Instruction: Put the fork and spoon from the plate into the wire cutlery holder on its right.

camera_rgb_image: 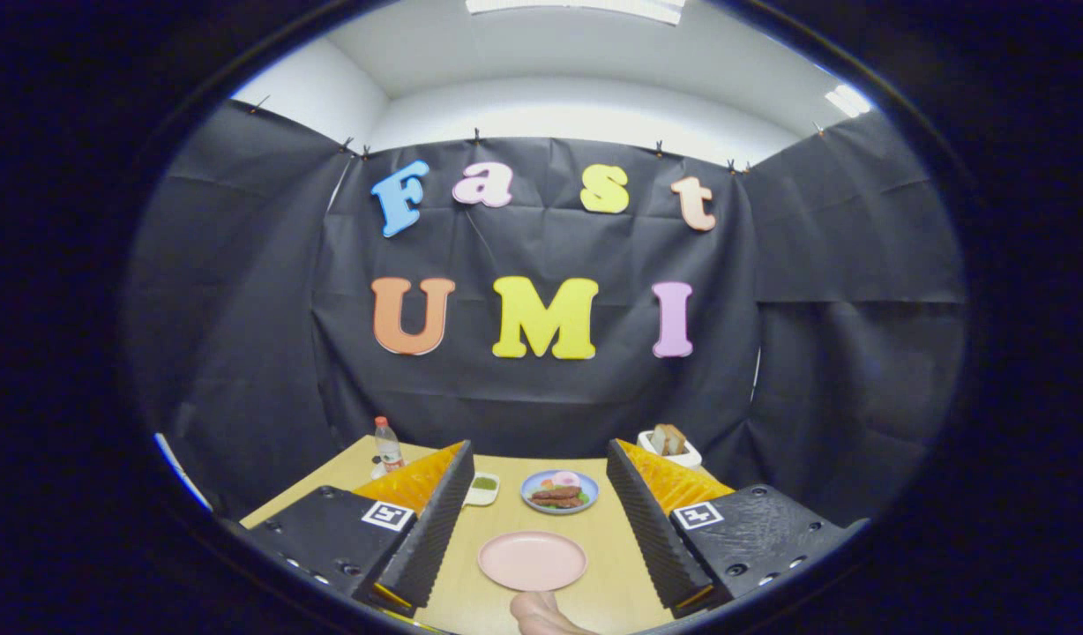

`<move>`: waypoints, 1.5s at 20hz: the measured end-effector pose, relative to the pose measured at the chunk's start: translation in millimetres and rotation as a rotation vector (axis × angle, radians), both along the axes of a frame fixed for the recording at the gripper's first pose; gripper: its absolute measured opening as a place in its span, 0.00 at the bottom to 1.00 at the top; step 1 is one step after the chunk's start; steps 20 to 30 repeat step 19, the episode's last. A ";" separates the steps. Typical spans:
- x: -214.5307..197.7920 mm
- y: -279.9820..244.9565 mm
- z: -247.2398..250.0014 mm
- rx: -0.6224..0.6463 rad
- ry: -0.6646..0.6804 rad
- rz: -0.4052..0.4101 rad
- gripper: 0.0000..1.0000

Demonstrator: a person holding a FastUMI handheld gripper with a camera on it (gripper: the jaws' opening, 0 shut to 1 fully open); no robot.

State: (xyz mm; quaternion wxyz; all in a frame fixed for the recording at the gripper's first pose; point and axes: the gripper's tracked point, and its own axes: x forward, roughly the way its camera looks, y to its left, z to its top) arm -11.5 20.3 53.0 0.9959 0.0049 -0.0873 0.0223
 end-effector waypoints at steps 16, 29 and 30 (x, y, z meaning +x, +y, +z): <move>-29.5 21.6 23.7 -0.010 -0.089 -0.039 0.94; -29.1 16.6 21.0 0.007 -0.077 -0.038 0.95; -29.1 16.6 21.0 0.007 -0.077 -0.038 0.95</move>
